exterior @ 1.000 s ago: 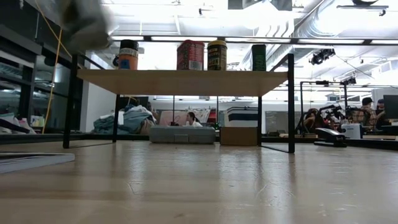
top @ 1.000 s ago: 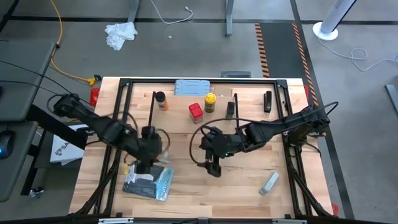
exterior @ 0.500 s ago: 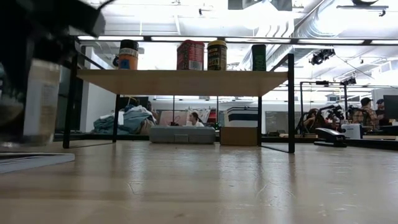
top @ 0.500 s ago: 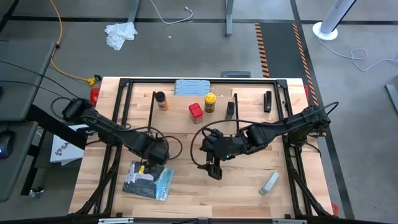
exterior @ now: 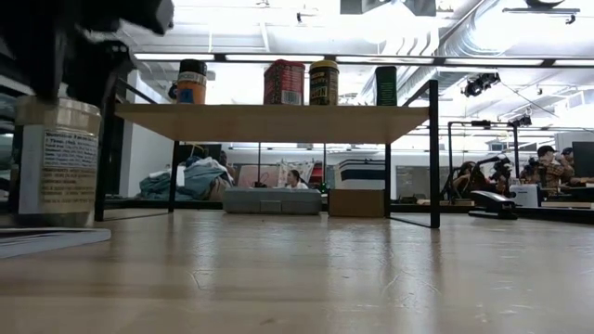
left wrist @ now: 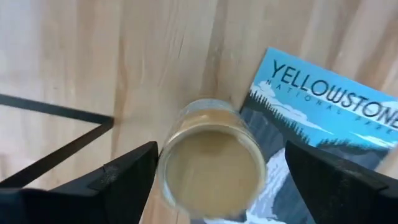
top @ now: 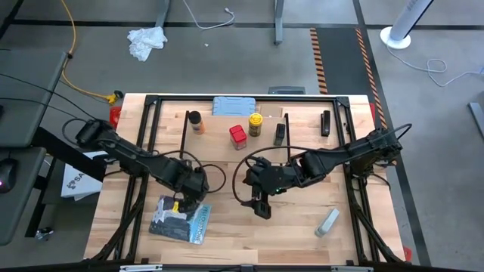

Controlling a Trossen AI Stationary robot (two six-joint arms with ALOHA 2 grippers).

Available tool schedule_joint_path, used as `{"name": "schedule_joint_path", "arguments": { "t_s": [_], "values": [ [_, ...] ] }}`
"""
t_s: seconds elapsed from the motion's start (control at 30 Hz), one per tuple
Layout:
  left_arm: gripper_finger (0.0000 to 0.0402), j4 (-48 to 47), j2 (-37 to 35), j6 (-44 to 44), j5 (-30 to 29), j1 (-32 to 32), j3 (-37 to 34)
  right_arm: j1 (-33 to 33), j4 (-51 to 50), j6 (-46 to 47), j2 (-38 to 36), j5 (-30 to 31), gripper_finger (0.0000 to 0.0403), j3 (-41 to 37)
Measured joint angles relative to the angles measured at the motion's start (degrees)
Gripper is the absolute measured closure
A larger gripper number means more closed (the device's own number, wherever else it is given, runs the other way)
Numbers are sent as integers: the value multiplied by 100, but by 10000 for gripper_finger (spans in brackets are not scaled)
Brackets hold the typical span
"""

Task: Shelf spices
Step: Remove the gold seasoning bottle from the shelf, then remove the black seasoning bottle from the shelf

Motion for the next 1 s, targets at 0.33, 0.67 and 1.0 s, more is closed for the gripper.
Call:
{"name": "schedule_joint_path", "arguments": {
  "t_s": [0.33,0.67,1.0],
  "values": [
    [54,-1721,-409,-272,-901,84,1544,-217,0,-160,-83,-11,47,0],
    [53,-2372,-436,1165,-1756,2009,3584,-431,243,-152,-118,-9,47,0],
    [53,-2387,-181,2772,-7,4779,3792,-435,490,20,-118,4,47,0]
  ]
}}
